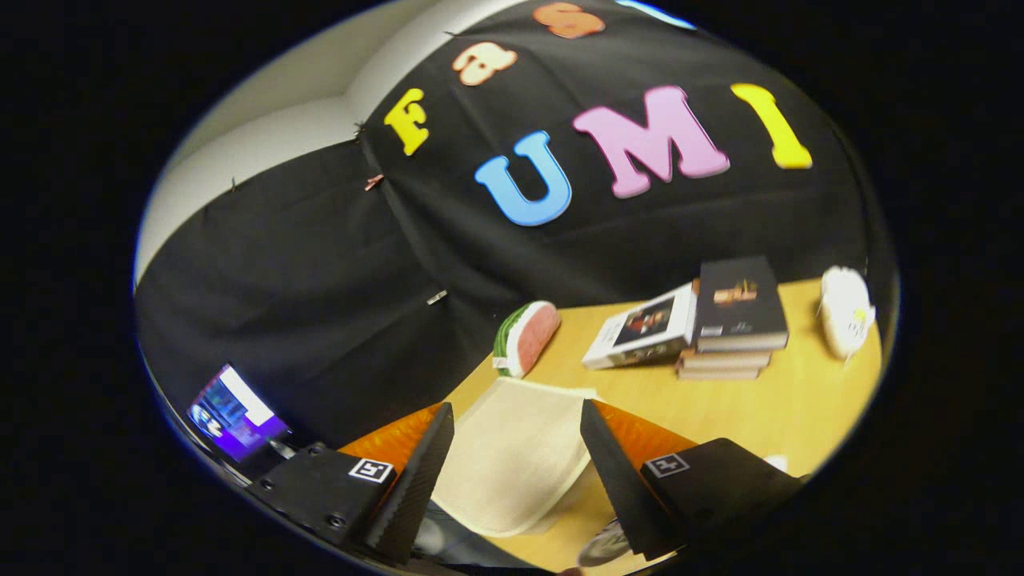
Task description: Open the storage box then place both shoes into the box .Put the left shoe in first, then the right shoe, with the right side of both shoes facing outward in a uniform manner.
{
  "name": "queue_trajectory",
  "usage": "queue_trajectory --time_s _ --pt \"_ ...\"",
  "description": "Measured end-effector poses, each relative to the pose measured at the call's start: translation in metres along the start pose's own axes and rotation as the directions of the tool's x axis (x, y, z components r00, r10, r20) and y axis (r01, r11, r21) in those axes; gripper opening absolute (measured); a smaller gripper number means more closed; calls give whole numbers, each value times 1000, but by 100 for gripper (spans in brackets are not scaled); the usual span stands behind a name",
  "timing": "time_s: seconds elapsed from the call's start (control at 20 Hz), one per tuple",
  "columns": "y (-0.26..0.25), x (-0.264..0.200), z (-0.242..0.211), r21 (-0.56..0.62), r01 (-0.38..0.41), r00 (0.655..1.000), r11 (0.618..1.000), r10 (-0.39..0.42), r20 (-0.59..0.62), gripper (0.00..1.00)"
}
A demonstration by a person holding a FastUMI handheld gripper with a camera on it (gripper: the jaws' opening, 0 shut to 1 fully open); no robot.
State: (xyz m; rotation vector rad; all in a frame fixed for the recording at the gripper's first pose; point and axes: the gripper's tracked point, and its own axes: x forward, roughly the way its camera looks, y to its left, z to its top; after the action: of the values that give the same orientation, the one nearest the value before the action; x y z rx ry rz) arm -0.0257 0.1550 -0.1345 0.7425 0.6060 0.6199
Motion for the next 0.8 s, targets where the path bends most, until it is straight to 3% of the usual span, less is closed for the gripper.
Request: queue_trajectory --time_s 0.1,0.35,0.7,0.8 --pt "-10 7 -28 133 -28 998 991 36 -55 98" --pt "-53 28 -85 307 40 985 951 13 -170 98" --pt "-34 42 -142 561 25 944 828 165 -286 94" --pt "-28 37 -133 626 -12 943 780 217 -251 60"
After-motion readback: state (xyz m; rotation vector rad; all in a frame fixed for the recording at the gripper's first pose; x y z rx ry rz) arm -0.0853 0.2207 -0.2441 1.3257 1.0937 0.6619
